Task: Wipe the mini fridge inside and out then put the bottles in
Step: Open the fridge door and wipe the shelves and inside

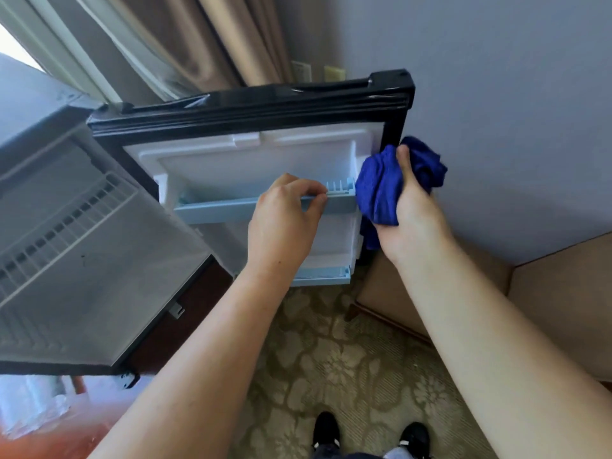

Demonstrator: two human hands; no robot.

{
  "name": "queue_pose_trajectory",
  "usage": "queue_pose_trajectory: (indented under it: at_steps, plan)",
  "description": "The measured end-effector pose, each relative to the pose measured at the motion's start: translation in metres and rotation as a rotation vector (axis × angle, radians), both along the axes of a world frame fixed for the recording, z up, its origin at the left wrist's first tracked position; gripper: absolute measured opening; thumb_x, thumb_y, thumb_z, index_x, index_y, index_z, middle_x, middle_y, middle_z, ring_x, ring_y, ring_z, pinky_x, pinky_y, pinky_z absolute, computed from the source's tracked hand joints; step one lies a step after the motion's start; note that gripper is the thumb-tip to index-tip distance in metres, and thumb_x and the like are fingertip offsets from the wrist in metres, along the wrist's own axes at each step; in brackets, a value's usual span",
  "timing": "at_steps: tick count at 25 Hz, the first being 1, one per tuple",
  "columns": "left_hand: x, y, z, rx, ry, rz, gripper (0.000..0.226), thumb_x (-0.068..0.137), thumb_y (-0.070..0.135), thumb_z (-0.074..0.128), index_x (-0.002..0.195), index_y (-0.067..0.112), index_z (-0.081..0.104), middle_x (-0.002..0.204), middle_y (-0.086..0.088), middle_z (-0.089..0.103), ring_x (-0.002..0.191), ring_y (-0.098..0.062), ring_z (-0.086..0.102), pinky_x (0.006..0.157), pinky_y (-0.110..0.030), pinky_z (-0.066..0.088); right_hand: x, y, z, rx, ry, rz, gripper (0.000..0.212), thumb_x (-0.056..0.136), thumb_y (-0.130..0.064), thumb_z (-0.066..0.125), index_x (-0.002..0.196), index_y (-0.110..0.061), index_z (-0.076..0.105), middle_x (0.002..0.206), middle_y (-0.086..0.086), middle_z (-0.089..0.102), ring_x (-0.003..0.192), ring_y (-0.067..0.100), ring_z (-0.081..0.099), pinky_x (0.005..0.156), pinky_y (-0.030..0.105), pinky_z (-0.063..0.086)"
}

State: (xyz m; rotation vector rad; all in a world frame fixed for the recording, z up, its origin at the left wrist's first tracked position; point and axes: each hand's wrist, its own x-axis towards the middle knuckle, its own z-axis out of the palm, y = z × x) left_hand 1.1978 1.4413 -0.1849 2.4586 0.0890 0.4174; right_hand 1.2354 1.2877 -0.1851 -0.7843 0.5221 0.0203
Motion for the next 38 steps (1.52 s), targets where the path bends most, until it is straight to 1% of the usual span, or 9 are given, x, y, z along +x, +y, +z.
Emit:
queue_pose_trajectory:
  at_steps: [6,11,15,19,24,29,31,34,38]
  plan:
    - [0.006,-0.001,-0.004,0.009,-0.040,0.015,0.011,0.098,0.034,0.067,0.102,0.030,0.077,0.102,0.016,0.064,0.086,-0.008,0.060,0.063,-0.024,0.044,0.001,0.003,0.032,-0.177,0.011,-0.007,0.051,0.078,-0.045,0.085,0.119,-0.022,0.068,0.107,-0.006,0.078,0.094,0.013,0.076,0.074,0.034,0.064]
    - [0.009,-0.001,-0.007,-0.013,-0.061,0.009,0.011,0.097,0.032,0.068,0.102,0.029,0.078,0.100,0.016,0.063,0.085,-0.006,0.057,0.062,-0.021,0.042,0.014,-0.007,-0.024,-0.055,0.187,0.155,0.071,0.081,-0.054,0.079,0.139,-0.019,0.056,0.132,0.004,0.068,0.117,0.025,0.067,0.100,0.043,0.054]
    - [0.012,0.000,-0.009,-0.056,-0.074,-0.004,0.012,0.097,0.029,0.070,0.104,0.025,0.079,0.099,0.014,0.064,0.087,-0.006,0.062,0.072,-0.020,0.050,0.021,-0.018,-0.085,-0.005,0.374,0.222,0.068,0.080,-0.050,0.082,0.135,-0.020,0.057,0.127,0.008,0.070,0.112,0.029,0.068,0.078,0.041,0.062]
    - [0.011,-0.004,-0.008,-0.041,-0.093,0.021,0.012,0.095,0.026,0.073,0.103,0.022,0.081,0.096,0.015,0.063,0.078,0.007,0.056,0.071,-0.001,0.038,0.027,-0.022,-0.133,0.011,0.470,0.296,0.073,0.080,-0.053,0.080,0.140,-0.019,0.056,0.129,0.008,0.069,0.112,0.029,0.068,0.090,0.047,0.060]
    - [0.012,-0.007,-0.012,0.009,-0.115,0.078,0.008,0.093,0.025,0.075,0.099,0.024,0.080,0.092,0.016,0.061,0.075,0.017,0.052,0.071,0.000,0.035,0.032,-0.020,-0.177,-0.094,0.588,0.326,0.085,0.085,-0.062,0.070,0.151,-0.018,0.041,0.142,0.009,0.059,0.120,0.029,0.062,0.088,0.042,0.058]
    - [0.011,-0.013,-0.012,0.020,-0.123,0.114,0.008,0.093,0.028,0.074,0.099,0.027,0.080,0.088,0.020,0.057,0.066,0.003,0.052,0.068,-0.002,0.035,0.026,-0.033,-0.196,0.111,0.541,0.344,0.059,0.099,-0.046,0.060,0.147,-0.015,0.048,0.140,0.007,0.061,0.114,0.024,0.064,0.105,0.041,0.051]
    - [0.009,-0.013,-0.012,0.020,-0.117,0.117,0.009,0.093,0.030,0.074,0.100,0.029,0.080,0.085,0.022,0.056,0.065,0.001,0.051,0.068,-0.003,0.035,0.020,-0.041,-0.188,0.121,0.476,0.300,0.043,0.100,-0.031,0.062,0.140,-0.017,0.055,0.131,0.007,0.067,0.106,0.022,0.068,0.098,0.040,0.055]
    - [0.007,-0.012,-0.011,0.008,-0.123,0.116,0.010,0.094,0.029,0.074,0.102,0.029,0.080,0.085,0.024,0.056,0.067,0.001,0.052,0.069,-0.002,0.035,0.000,-0.054,-0.179,-0.143,0.378,0.273,0.020,0.095,-0.017,0.069,0.115,-0.022,0.069,0.112,0.005,0.076,0.096,0.022,0.075,0.083,0.041,0.062]
    - [0.003,0.004,-0.008,0.042,-0.112,0.014,0.016,0.096,0.025,0.073,0.110,0.026,0.080,0.099,0.019,0.066,0.070,-0.004,0.056,0.071,0.000,0.037,-0.044,-0.062,-0.170,-0.421,0.285,0.291,0.026,0.087,-0.014,0.079,0.111,-0.022,0.070,0.111,0.001,0.076,0.106,0.024,0.071,0.099,0.052,0.055]
